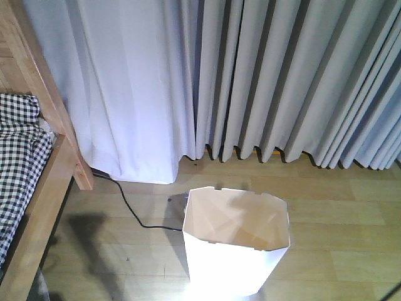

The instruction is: Move trash bin to bedside with robot

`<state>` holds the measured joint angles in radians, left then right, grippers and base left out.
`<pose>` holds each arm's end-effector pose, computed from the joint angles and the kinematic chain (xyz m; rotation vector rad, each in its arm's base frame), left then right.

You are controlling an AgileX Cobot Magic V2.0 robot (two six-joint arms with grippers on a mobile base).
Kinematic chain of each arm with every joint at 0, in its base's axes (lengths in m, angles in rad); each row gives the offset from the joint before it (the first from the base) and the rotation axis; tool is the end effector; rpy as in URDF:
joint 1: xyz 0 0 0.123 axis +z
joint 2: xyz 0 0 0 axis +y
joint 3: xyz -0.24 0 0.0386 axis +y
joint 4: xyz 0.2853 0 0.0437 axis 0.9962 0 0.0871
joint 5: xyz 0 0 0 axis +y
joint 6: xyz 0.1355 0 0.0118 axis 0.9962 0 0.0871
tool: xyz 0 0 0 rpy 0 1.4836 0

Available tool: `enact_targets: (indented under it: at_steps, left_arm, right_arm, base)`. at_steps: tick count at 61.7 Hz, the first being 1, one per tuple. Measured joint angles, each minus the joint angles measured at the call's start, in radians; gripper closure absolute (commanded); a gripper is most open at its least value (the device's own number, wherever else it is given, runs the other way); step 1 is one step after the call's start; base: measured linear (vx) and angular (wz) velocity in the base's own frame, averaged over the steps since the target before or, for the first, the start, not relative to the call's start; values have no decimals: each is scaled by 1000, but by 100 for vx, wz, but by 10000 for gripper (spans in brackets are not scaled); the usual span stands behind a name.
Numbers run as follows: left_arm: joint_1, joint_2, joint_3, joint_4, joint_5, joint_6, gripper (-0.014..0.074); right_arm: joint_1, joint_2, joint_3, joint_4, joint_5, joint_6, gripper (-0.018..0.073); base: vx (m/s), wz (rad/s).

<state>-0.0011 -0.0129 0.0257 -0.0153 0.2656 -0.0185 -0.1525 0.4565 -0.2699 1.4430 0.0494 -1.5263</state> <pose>0.1789 -0.0007 0.1727 -0.0254 1.7619 -0.0285 0.2235 -0.0276 0.2391 0.0210 1.6781 -0.1368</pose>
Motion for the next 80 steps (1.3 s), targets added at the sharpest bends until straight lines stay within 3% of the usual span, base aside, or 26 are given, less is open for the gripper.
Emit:
enact_targets:
  at_steps: [10,16,33,80]
  left_arm:
    - [0,0,0,0,0,0,603]
    - [0,0,0,0,0,0,603]
    - [0,0,0,0,0,0,603]
    - [0,0,0,0,0,0,603]
  right_arm:
    - [0,-184,101,5,0,-1,8]
    - [0,-245,122,16,0,-1,74]
    - [0,-291,123,38,41,-1,576]
    - [0,-291,123,39,30,-2,569]
  base:
    - [0,0]
    - [0,0]
    - [0,0]
    - [0,0]
